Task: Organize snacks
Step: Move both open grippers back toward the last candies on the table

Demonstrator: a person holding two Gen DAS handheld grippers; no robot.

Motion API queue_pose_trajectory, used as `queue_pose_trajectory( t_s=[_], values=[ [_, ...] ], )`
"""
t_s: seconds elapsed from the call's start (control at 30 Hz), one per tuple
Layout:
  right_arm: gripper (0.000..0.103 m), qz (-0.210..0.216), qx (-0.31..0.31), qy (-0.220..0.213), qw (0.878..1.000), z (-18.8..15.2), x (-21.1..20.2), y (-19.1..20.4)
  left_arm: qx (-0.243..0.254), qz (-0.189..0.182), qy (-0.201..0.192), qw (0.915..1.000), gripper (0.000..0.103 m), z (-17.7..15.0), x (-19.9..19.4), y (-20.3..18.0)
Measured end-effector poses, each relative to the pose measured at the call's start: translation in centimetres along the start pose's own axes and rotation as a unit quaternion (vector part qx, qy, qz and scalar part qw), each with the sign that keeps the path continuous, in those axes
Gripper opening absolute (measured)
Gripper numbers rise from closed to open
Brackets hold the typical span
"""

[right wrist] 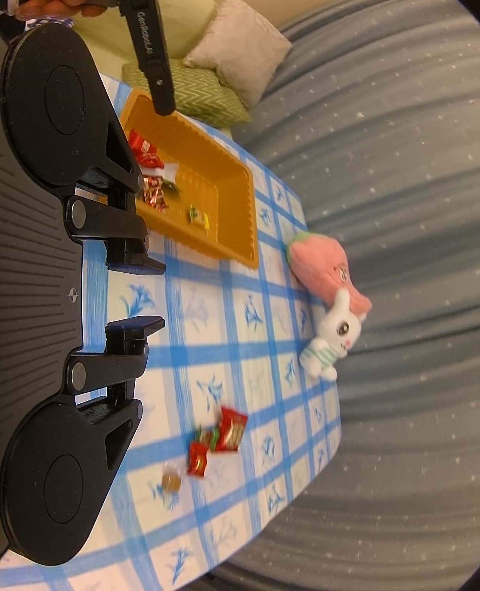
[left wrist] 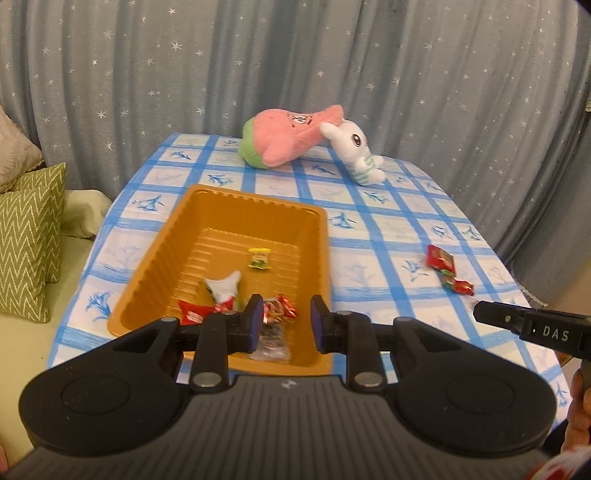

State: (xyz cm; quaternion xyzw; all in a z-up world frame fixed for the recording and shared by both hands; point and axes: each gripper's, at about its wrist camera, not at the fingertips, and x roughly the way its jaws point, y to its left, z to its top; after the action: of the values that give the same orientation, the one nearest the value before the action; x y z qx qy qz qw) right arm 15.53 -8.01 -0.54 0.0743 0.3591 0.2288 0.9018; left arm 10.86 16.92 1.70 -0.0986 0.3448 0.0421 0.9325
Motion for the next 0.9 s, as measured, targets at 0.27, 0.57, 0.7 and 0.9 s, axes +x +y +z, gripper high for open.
queue_pose_trajectory(
  t_s=[0.27, 0.57, 0.7, 0.9],
  values=[
    [0.025, -0.025, 0.006, -0.007, 1.0, -0.8, -2.8, -2.6, 0.001, -0.016, 0.007, 0.9998, 0.027, -1.8, -0.8, -3.3],
    [0.027, -0.057, 0.022, -0.005, 0.998, -2.4, -4.6, -6.2, 0.018, -0.042, 0.019, 0.9988, 0.03, -3.0, -0.4, -7.2],
    [0.047, -0.071, 0.039, -0.009, 0.997, -2.8, -5.3, -8.0, 0.027, -0.054, 0.021, 0.998, 0.031, -2.9, 0.1, -8.8],
    [0.048, -0.092, 0.06, -0.013, 0.994, -3.2, -6.1, -10.4, 0.038, -0.067, 0.031, 0.9966, 0.032, -3.2, 1.3, -10.8]
  ],
)
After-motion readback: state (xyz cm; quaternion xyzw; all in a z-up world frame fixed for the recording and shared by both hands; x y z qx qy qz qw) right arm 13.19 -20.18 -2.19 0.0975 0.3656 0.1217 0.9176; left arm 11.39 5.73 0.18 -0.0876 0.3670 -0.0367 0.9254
